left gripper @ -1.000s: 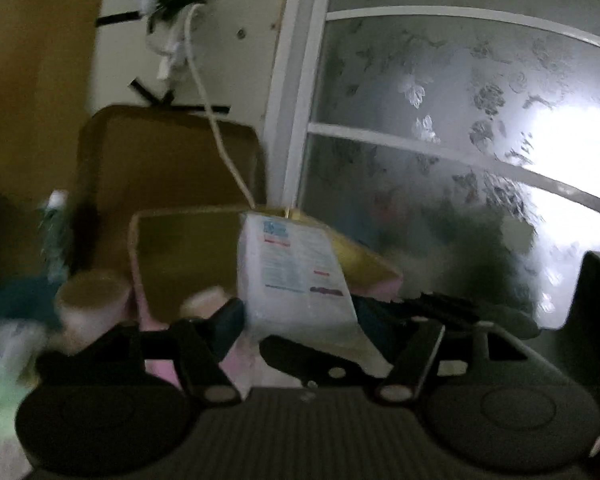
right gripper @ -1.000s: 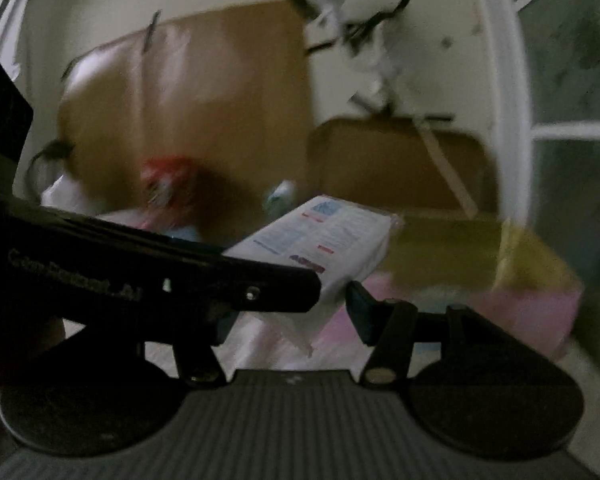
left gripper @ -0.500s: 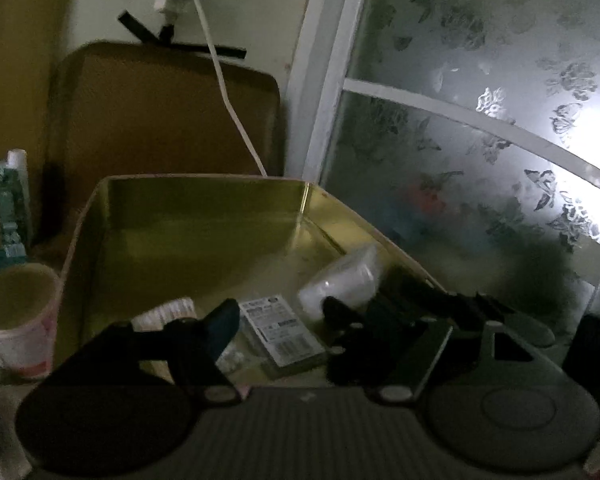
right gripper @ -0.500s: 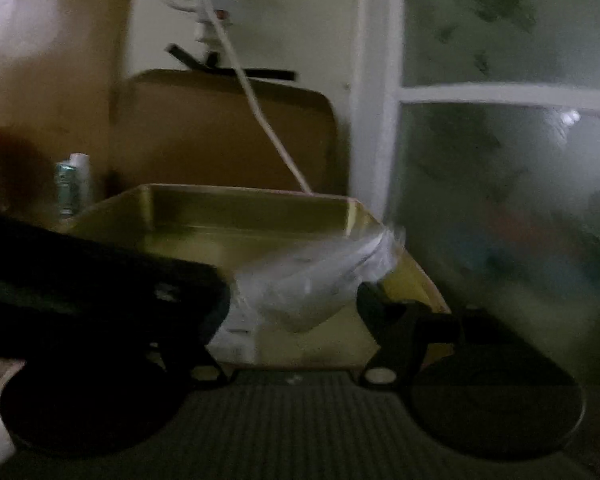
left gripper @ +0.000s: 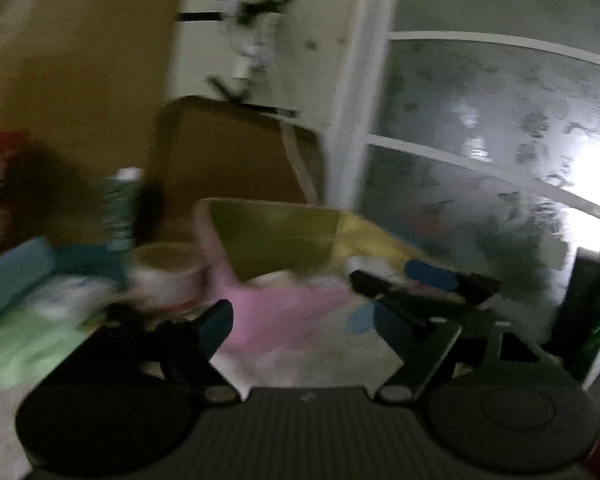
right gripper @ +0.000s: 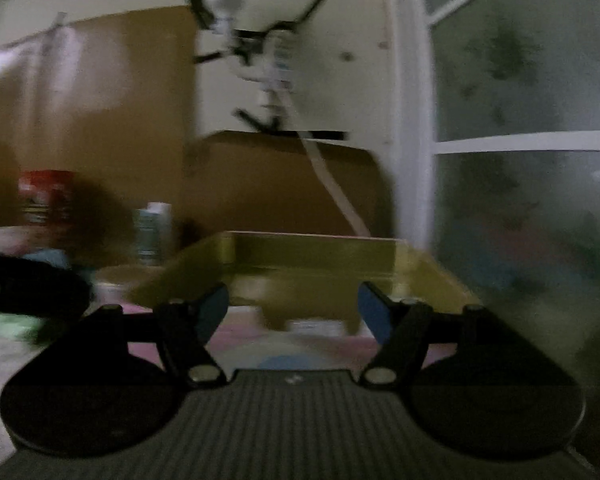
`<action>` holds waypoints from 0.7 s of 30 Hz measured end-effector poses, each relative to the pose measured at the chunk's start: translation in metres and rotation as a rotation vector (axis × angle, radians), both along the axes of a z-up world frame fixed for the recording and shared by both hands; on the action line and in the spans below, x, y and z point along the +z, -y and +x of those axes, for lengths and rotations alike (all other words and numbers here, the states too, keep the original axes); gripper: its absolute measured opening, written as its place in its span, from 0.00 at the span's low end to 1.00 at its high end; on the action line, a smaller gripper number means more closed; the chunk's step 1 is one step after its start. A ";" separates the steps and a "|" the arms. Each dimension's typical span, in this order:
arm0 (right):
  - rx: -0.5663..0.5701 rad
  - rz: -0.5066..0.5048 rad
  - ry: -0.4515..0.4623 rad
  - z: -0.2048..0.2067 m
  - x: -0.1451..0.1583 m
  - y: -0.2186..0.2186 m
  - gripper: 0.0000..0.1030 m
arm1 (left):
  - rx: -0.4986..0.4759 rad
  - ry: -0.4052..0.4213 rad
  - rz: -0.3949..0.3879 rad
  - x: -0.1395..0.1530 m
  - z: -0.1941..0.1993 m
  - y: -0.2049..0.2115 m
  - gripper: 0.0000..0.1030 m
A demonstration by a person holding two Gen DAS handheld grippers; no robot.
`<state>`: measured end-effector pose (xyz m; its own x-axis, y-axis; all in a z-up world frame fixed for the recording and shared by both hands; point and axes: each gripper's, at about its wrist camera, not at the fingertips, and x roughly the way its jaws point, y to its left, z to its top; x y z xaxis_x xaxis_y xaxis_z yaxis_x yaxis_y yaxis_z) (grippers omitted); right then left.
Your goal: Organize soft objects
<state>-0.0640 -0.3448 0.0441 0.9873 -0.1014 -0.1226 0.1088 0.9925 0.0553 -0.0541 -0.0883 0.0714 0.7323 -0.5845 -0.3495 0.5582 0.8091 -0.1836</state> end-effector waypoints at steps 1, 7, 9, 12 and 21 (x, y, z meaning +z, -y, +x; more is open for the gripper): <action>0.043 0.015 -0.004 -0.001 0.002 -0.007 0.69 | 0.038 -0.007 0.006 -0.004 -0.003 -0.016 0.78; 0.326 0.022 -0.099 0.016 0.006 -0.065 0.54 | 0.302 -0.074 0.073 -0.029 0.012 -0.093 0.76; 0.387 0.006 -0.135 0.026 0.005 -0.087 0.54 | 0.368 -0.076 0.081 -0.035 0.016 -0.114 0.76; 0.412 -0.015 -0.187 0.045 0.003 -0.110 0.54 | 0.402 -0.096 0.068 -0.043 0.024 -0.131 0.76; 0.417 0.060 -0.353 0.098 -0.008 -0.141 0.59 | 0.351 -0.137 -0.021 -0.053 0.029 -0.143 0.74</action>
<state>0.0336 -0.2040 0.0366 0.8400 0.3068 -0.4475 -0.2704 0.9518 0.1448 -0.0253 0.0548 0.0188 0.8367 -0.3143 -0.4484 0.2165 0.9421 -0.2562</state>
